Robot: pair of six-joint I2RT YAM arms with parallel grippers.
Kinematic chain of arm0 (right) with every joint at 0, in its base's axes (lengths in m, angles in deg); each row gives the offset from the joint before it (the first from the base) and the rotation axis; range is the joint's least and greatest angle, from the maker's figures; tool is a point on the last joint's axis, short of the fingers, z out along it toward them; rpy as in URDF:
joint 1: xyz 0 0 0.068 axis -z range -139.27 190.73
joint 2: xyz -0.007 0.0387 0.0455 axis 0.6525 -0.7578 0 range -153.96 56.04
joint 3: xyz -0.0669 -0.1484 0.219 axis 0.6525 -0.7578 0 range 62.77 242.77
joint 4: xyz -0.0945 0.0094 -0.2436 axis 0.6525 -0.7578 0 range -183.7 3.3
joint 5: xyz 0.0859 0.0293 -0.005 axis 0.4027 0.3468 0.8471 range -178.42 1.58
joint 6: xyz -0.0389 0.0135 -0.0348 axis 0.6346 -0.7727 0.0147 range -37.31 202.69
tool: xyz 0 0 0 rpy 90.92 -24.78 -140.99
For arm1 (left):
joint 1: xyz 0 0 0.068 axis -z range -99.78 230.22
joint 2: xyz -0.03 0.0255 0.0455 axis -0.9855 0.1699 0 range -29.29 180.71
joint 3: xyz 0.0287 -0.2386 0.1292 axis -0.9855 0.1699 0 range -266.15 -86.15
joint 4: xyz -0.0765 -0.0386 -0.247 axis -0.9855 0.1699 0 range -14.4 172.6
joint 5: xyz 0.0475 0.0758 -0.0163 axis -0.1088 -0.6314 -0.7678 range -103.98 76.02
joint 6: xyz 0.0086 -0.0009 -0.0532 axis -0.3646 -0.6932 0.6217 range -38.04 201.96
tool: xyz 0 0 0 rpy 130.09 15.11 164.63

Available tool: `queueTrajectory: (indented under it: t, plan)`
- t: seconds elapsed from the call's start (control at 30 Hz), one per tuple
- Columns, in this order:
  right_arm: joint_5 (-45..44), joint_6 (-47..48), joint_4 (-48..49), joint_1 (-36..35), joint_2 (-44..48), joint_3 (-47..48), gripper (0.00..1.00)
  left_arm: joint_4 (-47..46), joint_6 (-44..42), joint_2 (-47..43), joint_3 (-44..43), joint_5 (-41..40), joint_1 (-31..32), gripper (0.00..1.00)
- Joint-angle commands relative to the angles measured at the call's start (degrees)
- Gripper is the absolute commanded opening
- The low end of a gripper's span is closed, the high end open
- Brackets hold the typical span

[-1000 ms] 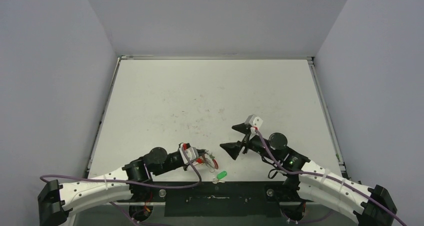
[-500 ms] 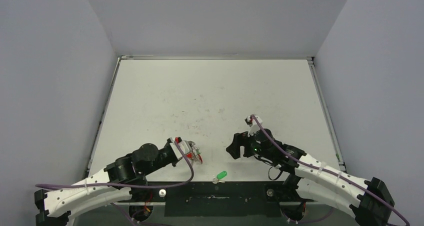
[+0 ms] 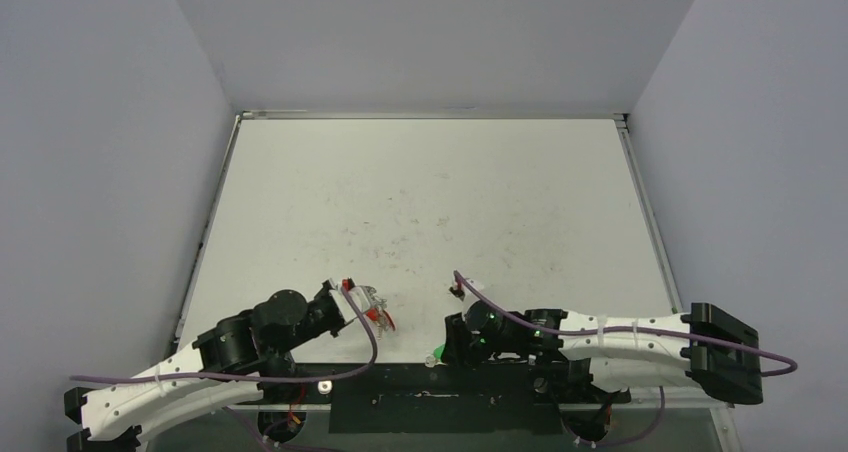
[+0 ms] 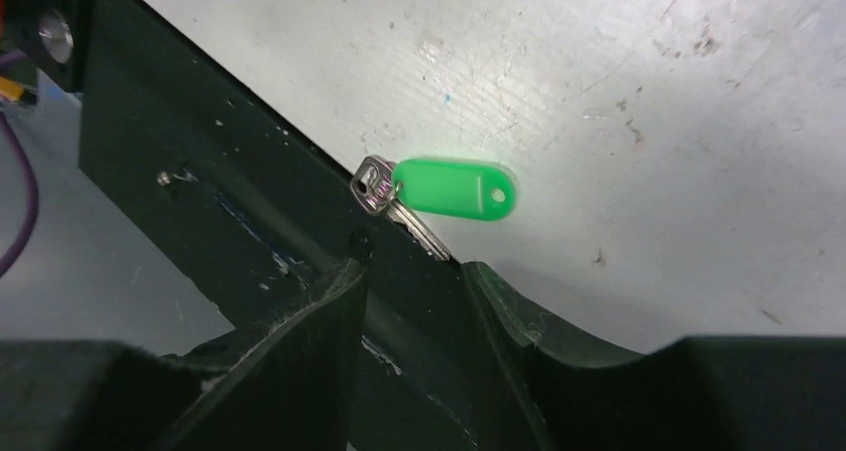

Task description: Put the keys on the keyring

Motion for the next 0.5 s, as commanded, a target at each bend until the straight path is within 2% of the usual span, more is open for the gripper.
queueTrajectory:
  t: [0.0, 0.23, 0.47]
  plan:
    - [-4.95, -3.95, 2.51, -3.68, -5.86, 3.72, 0.39, 1.68, -0.76, -0.5, -5.02, -0.22, 0.01, 0.0]
    - [-8.54, -2.7, 4.38, -5.63, -16.22, 8.44, 0.37, 6.27, -0.84, -1.4, -6.86, 0.37, 0.08, 0.0]
    - [-9.49, -1.29, 4.52, -2.62, -21.69, 11.25, 0.29, 5.79, -0.78, -3.91, -6.03, 2.11, 0.18, 0.0]
